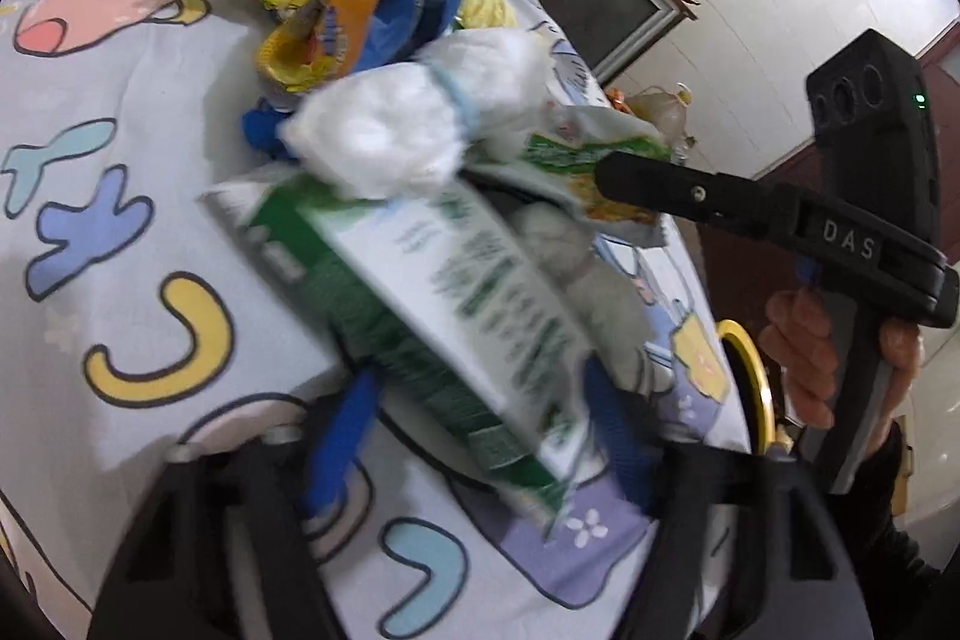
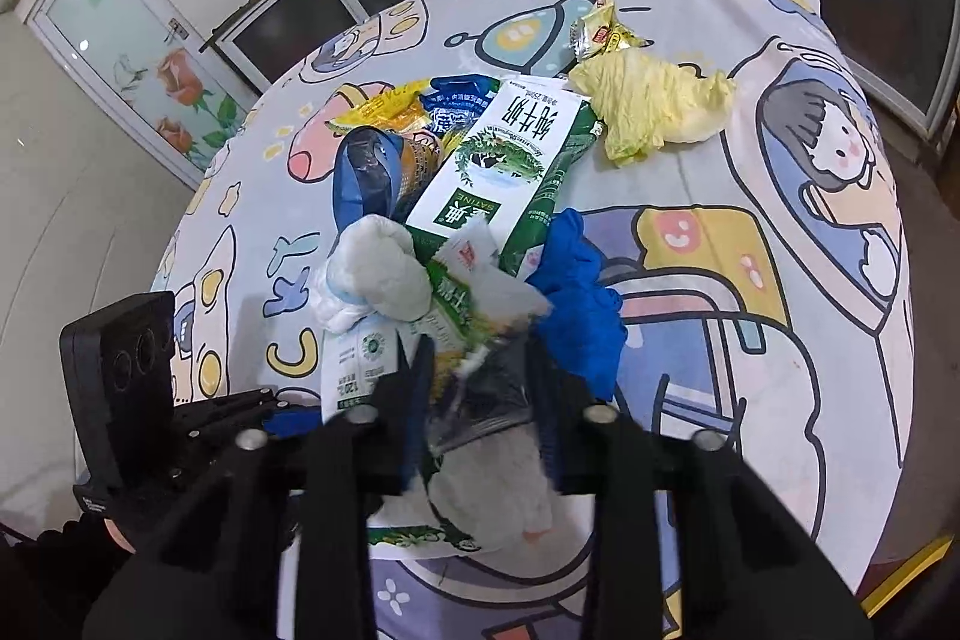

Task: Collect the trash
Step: 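Grasp the white milk pouch with the left tool while the right tool grasps a wrapper, then carry both items over the bin and open both tools to drop them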

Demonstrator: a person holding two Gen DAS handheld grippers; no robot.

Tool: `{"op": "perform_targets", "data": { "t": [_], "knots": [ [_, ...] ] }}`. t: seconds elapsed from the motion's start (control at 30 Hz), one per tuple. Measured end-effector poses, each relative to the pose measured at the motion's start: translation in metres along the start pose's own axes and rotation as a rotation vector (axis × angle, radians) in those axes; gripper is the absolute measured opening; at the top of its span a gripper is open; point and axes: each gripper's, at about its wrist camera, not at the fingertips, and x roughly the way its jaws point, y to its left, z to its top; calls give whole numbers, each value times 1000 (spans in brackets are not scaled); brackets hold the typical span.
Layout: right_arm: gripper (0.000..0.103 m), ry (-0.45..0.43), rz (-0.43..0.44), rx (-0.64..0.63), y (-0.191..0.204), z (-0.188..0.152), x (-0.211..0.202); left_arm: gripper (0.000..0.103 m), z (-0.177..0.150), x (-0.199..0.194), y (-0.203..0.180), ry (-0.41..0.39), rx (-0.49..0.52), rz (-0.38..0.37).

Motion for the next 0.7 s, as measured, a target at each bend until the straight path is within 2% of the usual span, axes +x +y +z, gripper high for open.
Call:
{"op": "perform_targets", "data": {
  "t": [0.03, 0.2, 0.3, 0.43, 0.63, 0.67, 0.7],
  "knots": [
    [6, -5, 8, 3, 0, 0, 0, 50, 0, 0, 3, -1, -12, -12],
    [3, -51, 6, -12, 6, -2, -10, 40, 0, -6, 21, -23, -91, -85],
    [2, -84, 1, -28, 13, -3, -21, 35, -7, -12, 19, -39, -81, -89],
    [2, -112, 19, -11, 14, -4, -37, 32, -15, -26, 12, -64, -41, -85],
    [2, -181, 11, -8, 19, -10, -68, 29, -28, -58, 11, -111, -45, -87],
    [2, -192, 10, -10, 20, -10, -73, 23, -29, -66, 12, -124, -45, -82],
    [2, -207, 13, -11, 22, -11, -80, 9, -30, -72, 13, -129, -43, -82]
  ]
}}
